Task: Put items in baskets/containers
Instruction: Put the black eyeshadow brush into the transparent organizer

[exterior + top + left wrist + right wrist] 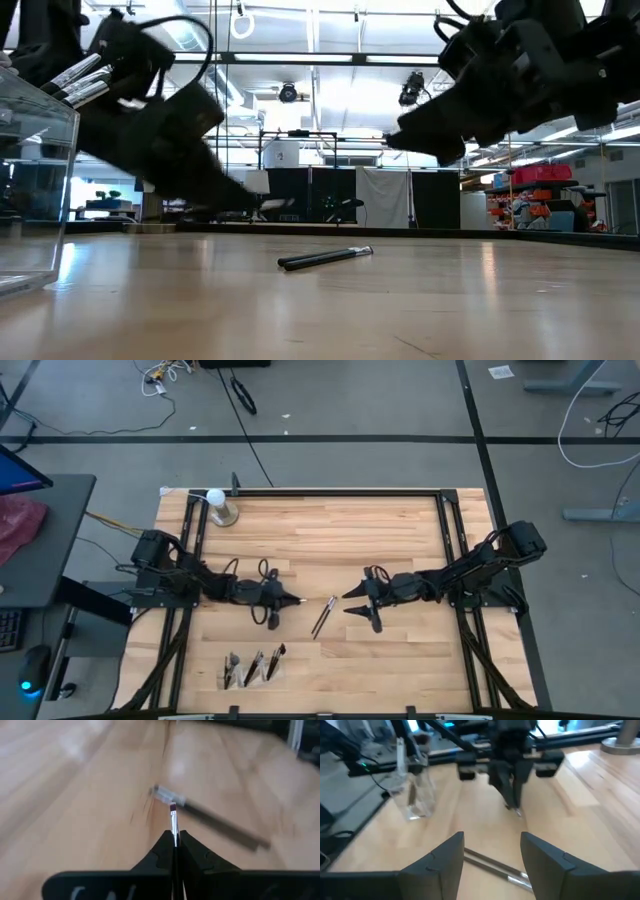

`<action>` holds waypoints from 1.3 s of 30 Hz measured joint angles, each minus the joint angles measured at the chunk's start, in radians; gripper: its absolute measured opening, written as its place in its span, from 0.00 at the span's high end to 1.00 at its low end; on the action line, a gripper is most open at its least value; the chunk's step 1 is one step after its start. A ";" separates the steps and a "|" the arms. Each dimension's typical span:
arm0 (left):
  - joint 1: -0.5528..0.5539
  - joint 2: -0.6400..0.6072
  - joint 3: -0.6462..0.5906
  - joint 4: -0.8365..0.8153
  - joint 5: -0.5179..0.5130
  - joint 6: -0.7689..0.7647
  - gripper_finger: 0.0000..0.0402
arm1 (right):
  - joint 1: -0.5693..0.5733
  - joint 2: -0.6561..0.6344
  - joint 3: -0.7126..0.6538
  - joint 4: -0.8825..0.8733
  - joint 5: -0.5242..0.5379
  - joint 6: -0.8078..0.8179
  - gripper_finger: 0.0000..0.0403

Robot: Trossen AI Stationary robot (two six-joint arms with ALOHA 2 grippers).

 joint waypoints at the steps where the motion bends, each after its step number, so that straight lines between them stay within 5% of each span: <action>1: 0.000 0.000 0.018 0.001 -0.003 0.004 0.97 | 0.000 0.001 0.000 -0.015 0.012 -0.011 0.51; 6: 0.017 -0.001 0.106 0.003 0.020 0.010 0.97 | 0.019 0.047 0.000 0.001 0.079 -0.092 0.51; 13: 0.052 -0.002 0.222 0.007 0.153 -0.032 0.96 | 0.060 0.156 0.025 0.131 0.303 -0.199 0.51; 25: 0.061 -0.004 0.284 -0.013 0.243 -0.065 0.96 | 0.110 0.184 0.171 0.136 0.308 -0.413 0.52; 39: 0.061 -0.004 0.284 -0.023 0.245 -0.066 0.96 | 0.125 0.184 0.171 0.129 0.308 -0.413 0.83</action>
